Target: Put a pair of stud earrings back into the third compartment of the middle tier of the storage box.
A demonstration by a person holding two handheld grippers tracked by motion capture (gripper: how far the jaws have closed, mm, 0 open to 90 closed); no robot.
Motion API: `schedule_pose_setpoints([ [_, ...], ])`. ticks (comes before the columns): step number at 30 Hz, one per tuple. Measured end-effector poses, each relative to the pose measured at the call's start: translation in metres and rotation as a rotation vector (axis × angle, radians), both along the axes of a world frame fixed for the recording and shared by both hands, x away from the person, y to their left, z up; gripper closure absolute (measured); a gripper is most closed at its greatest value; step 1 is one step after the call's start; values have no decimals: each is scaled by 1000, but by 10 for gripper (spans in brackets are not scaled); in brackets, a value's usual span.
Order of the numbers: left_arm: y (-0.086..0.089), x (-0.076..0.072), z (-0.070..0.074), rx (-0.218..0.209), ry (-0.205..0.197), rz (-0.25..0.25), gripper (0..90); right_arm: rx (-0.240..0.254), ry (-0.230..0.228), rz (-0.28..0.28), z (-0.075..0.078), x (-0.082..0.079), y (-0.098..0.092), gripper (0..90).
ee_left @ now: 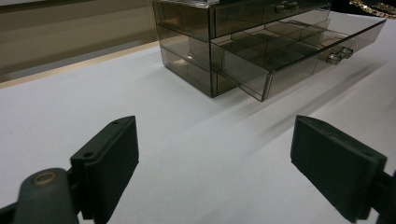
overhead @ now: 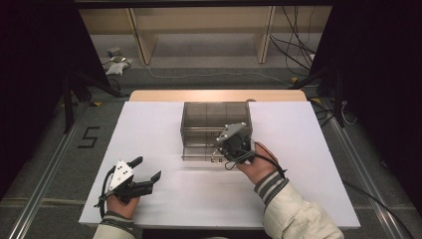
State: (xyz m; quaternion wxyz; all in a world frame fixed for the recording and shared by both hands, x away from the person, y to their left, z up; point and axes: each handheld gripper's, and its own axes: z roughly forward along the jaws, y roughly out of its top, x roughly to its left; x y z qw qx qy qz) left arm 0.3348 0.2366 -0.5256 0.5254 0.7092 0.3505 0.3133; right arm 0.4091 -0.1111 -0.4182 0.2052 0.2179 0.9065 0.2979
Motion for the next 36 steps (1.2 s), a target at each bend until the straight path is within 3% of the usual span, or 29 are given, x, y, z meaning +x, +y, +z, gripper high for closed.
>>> schedule_pose_setpoints([
  [24,0,0,0,1,2,0,154,-54,-7,-111,1,24,-31,855],
  [36,0,0,0,3,2,0,154,-83,-7,-164,-9,31,-43,855],
])
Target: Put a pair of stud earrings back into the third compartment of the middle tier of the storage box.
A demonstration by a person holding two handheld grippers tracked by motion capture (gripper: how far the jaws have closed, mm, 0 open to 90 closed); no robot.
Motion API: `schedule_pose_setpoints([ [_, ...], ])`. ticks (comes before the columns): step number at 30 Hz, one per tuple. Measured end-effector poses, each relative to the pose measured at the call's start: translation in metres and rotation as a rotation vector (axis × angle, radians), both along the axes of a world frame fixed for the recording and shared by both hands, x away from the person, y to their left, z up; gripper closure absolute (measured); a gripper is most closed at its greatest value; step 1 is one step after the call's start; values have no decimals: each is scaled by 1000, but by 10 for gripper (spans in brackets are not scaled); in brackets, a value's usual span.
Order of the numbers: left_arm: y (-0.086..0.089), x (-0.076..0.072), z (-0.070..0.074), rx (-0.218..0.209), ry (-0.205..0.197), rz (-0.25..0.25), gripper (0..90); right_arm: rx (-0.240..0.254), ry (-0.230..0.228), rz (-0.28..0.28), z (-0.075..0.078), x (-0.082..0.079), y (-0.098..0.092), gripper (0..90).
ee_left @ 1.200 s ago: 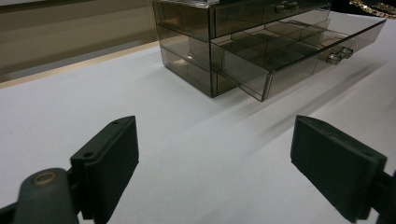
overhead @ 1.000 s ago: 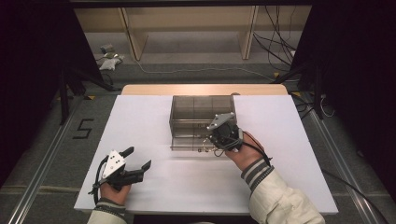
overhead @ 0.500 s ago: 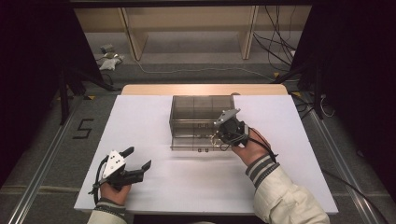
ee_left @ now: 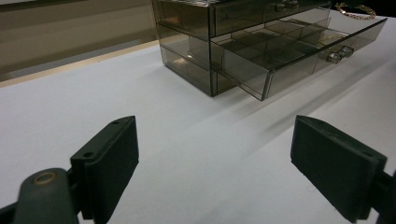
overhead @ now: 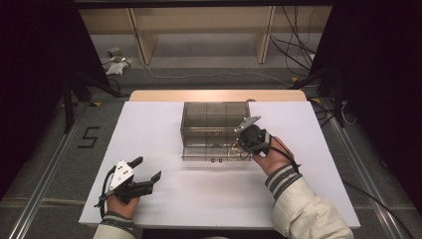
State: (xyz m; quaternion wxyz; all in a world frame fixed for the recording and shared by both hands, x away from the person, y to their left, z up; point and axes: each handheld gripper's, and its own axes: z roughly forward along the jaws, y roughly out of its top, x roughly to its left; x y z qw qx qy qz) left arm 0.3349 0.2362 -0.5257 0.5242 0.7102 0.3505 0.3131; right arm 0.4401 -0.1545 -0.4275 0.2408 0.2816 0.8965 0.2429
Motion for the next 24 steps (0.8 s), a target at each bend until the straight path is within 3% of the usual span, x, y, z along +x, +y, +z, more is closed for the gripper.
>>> schedule_pose_setpoints([
  [14,0,0,0,-1,1,1,154,-21,7,-27,-6,5,-7,854],
  [24,0,0,0,0,0,0,154,-34,10,-14,-11,5,-7,854],
])
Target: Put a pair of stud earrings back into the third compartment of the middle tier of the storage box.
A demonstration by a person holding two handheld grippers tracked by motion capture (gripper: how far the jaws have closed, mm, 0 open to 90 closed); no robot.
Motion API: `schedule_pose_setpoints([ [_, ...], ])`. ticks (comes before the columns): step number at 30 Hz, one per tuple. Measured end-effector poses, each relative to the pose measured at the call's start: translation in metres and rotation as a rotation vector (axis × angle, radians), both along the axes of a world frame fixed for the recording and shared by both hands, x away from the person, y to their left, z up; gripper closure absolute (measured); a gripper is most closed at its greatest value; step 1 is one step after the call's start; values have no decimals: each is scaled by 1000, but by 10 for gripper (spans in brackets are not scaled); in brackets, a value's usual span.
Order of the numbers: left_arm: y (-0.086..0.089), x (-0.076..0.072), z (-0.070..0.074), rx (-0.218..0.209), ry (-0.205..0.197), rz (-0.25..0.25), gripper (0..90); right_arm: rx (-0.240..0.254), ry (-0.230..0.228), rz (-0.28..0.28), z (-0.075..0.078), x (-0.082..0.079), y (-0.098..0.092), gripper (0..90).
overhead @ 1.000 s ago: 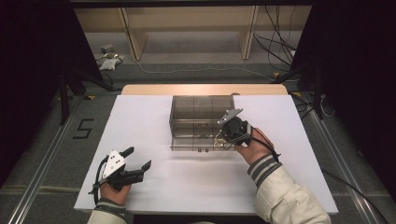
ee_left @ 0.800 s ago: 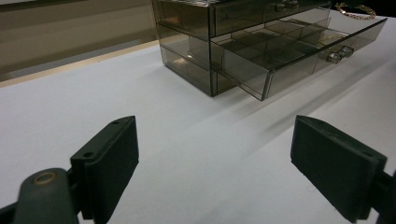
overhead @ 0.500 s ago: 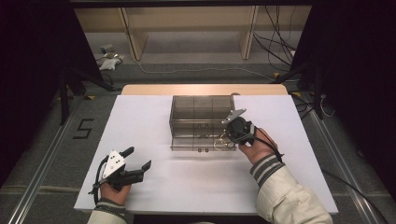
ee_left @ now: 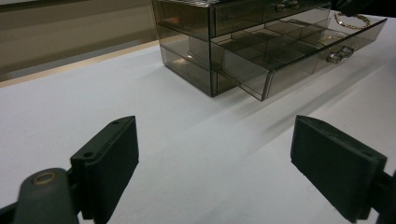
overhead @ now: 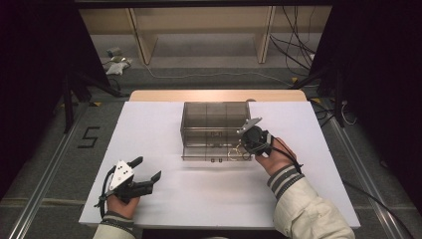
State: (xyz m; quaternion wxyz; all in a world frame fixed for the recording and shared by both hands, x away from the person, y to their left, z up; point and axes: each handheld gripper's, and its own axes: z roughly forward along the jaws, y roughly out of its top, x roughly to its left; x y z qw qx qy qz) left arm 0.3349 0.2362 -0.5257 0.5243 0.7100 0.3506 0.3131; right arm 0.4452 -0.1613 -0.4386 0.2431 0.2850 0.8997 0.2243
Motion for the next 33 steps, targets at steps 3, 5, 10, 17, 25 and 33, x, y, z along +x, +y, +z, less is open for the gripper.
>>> schedule_pose_setpoints([
  [3,0,0,0,-1,0,0,154,-2,10,3,-2,0,0,854],
  [5,0,0,0,1,1,0,154,-8,13,4,-3,0,0,854],
  [10,0,0,0,1,1,0,154,-6,19,0,-3,1,0,853],
  [17,0,0,0,2,2,-1,154,-14,32,3,-4,0,0,852],
  [25,0,0,0,2,1,0,154,-15,34,6,-4,0,2,815],
  [33,0,0,0,0,2,1,154,13,13,26,3,-7,4,842],
])
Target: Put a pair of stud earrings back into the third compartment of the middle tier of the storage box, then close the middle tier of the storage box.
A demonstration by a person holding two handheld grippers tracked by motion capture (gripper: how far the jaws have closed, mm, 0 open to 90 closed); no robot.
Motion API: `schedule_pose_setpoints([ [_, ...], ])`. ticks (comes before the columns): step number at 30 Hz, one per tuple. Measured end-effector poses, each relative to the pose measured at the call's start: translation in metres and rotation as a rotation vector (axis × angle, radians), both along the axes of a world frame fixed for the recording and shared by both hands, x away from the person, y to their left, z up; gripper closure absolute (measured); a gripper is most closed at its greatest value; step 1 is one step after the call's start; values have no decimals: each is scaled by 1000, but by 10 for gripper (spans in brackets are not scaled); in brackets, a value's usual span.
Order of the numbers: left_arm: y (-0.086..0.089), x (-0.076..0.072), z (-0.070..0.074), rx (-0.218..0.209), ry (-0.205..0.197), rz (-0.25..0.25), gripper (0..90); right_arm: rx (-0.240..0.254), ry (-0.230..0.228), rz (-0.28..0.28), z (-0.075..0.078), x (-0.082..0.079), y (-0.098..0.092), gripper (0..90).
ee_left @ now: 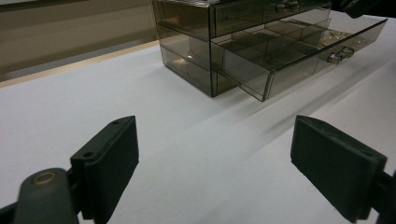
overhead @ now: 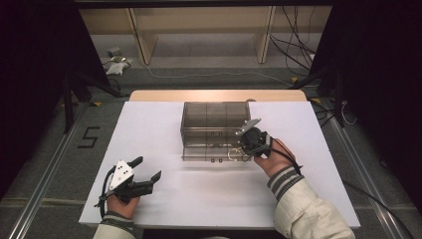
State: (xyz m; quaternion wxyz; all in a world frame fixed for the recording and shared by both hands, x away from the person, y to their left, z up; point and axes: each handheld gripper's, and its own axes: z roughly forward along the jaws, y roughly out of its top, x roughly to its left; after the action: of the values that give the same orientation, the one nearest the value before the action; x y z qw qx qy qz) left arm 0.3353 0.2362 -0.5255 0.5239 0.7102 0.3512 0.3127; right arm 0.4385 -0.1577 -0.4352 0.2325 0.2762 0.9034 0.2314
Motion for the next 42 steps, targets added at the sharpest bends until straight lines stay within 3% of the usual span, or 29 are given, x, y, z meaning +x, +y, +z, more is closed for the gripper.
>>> schedule_pose_setpoints([
  [7,0,0,0,2,0,-1,154,50,2,34,8,-8,2,896],
  [17,0,0,0,4,1,1,154,69,4,89,13,-17,7,899],
  [21,0,0,0,3,-1,1,154,62,-1,120,13,-20,11,899],
  [33,0,0,0,4,0,1,154,62,-1,142,13,-24,15,898],
  [42,-1,0,0,7,2,-1,154,40,28,196,9,-27,22,898],
])
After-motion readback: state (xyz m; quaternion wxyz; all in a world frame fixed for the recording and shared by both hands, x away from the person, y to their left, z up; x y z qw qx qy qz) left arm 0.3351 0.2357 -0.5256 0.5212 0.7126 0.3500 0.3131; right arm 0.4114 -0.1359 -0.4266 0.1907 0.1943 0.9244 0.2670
